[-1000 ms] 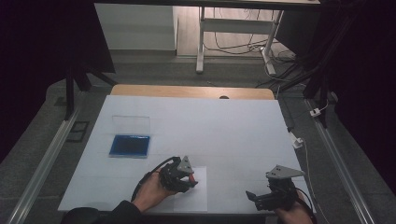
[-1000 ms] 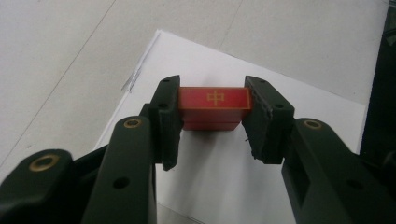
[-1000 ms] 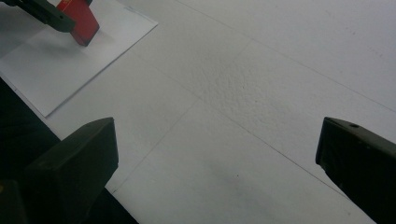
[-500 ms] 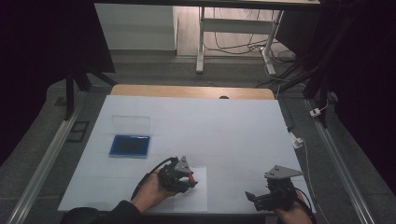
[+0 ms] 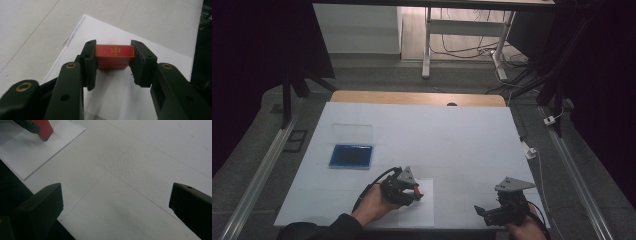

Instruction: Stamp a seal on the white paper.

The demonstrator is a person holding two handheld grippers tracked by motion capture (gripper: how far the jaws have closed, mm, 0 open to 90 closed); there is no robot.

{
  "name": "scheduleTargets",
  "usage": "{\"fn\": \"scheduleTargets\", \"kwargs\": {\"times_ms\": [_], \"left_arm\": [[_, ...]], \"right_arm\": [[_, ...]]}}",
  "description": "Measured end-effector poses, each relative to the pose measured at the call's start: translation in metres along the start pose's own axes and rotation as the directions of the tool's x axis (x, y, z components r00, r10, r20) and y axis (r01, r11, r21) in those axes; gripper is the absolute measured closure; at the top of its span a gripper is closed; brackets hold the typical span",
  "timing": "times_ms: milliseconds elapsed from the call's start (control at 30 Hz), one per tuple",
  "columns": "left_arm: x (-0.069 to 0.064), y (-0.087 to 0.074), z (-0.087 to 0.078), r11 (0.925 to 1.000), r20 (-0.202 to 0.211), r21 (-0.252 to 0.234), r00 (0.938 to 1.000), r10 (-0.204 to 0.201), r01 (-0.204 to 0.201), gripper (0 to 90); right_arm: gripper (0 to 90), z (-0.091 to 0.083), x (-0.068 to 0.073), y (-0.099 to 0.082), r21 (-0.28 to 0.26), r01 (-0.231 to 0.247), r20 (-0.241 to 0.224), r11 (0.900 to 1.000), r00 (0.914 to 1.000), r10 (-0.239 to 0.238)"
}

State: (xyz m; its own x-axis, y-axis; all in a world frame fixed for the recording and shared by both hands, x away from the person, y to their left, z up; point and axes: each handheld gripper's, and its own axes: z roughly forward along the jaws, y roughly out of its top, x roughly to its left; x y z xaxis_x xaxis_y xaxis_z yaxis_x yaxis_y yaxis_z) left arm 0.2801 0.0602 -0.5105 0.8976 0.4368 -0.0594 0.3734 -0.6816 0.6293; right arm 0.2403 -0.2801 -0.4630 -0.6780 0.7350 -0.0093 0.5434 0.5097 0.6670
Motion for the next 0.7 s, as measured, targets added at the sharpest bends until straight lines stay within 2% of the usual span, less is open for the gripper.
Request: {"fn": "scheduleTargets", "kwargs": {"times_ms": [133, 433, 700], "left_arm": [[-0.0058, 0.0017, 0.0004, 0.9998, -0.036, 0.011, 0.9992, 0.017, -0.016, 58.8], [-0.0041, 0.0027, -0.0002, 0.9999, -0.025, 0.013, 0.9997, 0.009, -0.008, 58.5], [-0.0054, 0.0059, -0.0016, 0.9991, -0.034, 0.033, 0.999, 0.027, -0.026, 58.2]], "right_arm": [[0.0, 0.0002, 0.0002, 0.0002, 0.002, 0.002, -0.001, 1.0, 1.0, -0.002], [0.0, -0.0002, -0.0004, -0.0002, -0.004, -0.001, 0.0, 1.0, 1.0, 0.001], [0.0, -0.0002, -0.0005, -0.0003, -0.004, -0.002, 0.001, 1.0, 1.0, 0.002]]}}
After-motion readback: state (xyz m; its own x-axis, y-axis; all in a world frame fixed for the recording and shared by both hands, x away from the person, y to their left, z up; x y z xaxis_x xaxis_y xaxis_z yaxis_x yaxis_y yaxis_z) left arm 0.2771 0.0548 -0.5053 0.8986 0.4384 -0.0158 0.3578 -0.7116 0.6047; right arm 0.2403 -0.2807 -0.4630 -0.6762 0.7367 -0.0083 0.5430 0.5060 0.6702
